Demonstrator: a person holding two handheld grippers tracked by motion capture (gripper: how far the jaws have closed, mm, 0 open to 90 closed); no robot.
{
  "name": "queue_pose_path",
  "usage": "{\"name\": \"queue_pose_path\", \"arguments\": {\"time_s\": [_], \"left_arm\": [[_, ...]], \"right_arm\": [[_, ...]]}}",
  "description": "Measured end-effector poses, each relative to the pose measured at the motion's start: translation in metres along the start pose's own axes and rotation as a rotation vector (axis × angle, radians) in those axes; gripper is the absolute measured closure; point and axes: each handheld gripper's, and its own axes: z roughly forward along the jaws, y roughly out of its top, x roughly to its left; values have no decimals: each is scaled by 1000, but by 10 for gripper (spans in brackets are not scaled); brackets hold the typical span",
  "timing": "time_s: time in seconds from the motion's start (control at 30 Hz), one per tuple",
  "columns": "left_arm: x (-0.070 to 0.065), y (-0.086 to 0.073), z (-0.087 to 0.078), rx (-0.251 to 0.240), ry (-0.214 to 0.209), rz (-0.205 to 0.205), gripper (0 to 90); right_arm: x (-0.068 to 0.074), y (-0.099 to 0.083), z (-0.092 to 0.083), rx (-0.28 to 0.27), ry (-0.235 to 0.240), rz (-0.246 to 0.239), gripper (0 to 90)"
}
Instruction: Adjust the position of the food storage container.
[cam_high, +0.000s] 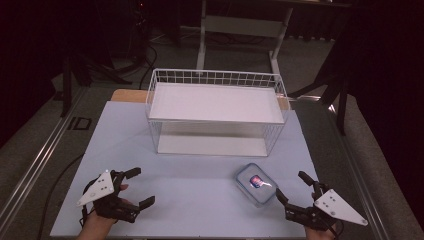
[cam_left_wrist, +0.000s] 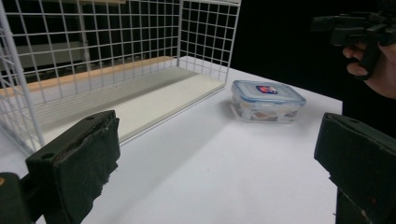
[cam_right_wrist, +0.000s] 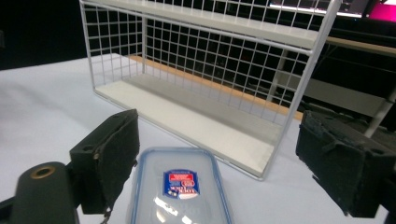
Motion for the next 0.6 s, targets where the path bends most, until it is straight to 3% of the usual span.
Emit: {"name": "queue_pose_path", "arguments": {"time_s": [0.23, 0.33, 0.37, 0.43, 0.5, 0.57, 0.6], "left_arm": [[-2, 0, 0, 7, -4, 13, 12], [-2, 0, 0, 7, -5, 13, 12], [-2, 0, 0, 6, -4, 14, 12], [-2, 1, 0, 5, -7, 11, 12], [-2, 0, 0, 3, -6, 12, 12], [-2, 0, 1, 3, -9, 7, 12], [-3, 0, 1, 7, -10, 10, 12]], "right_arm": [[2, 7, -2, -18, 21, 16, 129], [3, 10, -2, -2, 38, 24, 127], [2, 11, 0, 27, 55, 24, 125], [1, 12, 1, 42, 39, 26, 128], [-1, 12, 0, 40, 113, 37, 137], [-2, 12, 3, 80, 105, 18, 172], [-4, 10, 3, 103, 126, 15, 249]]}}
